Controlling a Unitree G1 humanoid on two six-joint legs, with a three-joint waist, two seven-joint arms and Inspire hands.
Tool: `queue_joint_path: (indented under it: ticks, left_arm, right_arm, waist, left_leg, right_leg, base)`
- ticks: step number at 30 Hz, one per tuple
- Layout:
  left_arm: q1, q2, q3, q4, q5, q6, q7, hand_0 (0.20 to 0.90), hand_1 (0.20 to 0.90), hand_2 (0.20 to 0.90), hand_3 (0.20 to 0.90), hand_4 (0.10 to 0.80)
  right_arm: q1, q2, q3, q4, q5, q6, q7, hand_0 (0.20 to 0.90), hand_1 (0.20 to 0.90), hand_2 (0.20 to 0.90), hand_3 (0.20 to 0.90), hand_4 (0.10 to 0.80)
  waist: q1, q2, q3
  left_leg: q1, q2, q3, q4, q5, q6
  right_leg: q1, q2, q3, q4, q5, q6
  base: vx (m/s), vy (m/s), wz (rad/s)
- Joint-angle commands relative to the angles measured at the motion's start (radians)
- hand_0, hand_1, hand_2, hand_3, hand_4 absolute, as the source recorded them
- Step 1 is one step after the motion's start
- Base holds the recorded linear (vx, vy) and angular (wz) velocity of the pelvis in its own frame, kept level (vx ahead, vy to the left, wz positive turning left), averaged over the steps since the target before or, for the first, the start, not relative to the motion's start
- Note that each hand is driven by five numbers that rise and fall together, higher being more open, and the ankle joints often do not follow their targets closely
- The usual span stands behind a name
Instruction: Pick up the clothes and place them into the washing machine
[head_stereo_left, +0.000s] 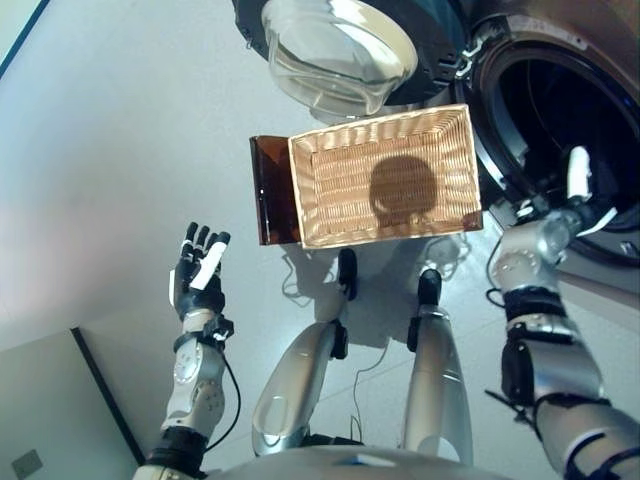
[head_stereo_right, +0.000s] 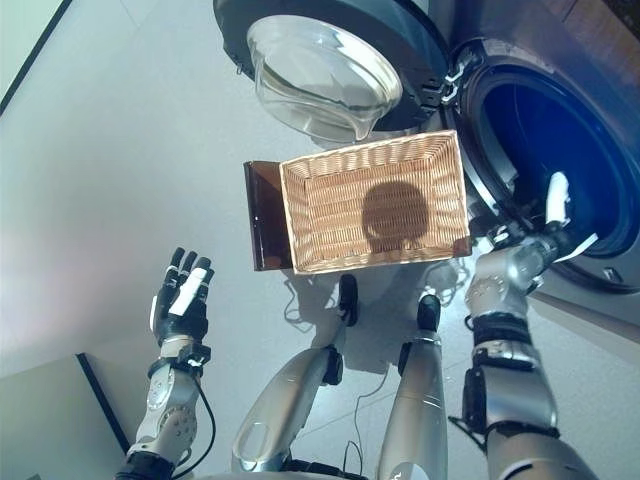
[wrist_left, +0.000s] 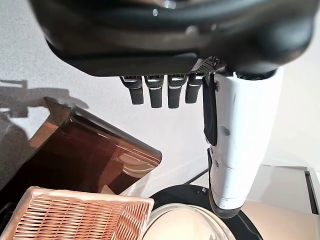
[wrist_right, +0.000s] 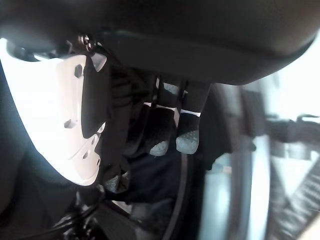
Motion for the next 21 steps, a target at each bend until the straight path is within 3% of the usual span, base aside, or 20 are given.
queue_joint_path:
  ticks: [1,9,21]
  left_arm:
    - [0.015,0.059,-0.004,-0.051,-0.012,-0.063,-0.018,0.900,0.900,0.900,0.900,0.800]
    - [0.016,0.083,-0.022,-0.079,-0.024,-0.063,-0.030,0.900,0.900,0.900,0.900,0.800]
    - [0.005,0.094,-0.039,-0.109,-0.022,-0.070,-0.028,0.900,0.900,0.900,0.900,0.800]
  right_arm:
    - [-0.152,-0.222,0.070,0.027,-0.078,-0.038,0.010,0.200,0.200,0.200,0.200,0.300]
    - [-0.388,-0.315,0.226,0.183,-0.090,0.037,0.037,0.200,0.200,0.200,0.200,0.300]
    - [-0.608,-0.363,0.391,0.274,-0.138,0.090,0.054,0.200,0.200,0.200,0.200,0.300]
  waist:
    - [0.026,0.074,-0.057]
    - [0.049,0.090,-0.043]
    - [0.061,0.099,-0.026]
  left_leg:
    - [-0.008,-0.055,0.047,0.090,-0.135,-0.082]
    - [-0.014,-0.051,0.048,0.078,-0.118,-0.090]
    - [-0.018,-0.056,0.041,0.052,-0.101,-0.100]
  right_leg:
    - [0.022,0.021,0.034,-0.080,0.000,-0.019]
    - [0.018,0.023,0.031,-0.090,0.012,-0.016]
    - [-0.006,0.019,0.027,-0.067,-0.007,-0.015]
  base:
    - [0.000,0.000,0.00]
    - [0.000,0.000,0.00]
    - [0.012,-0.005,0.02]
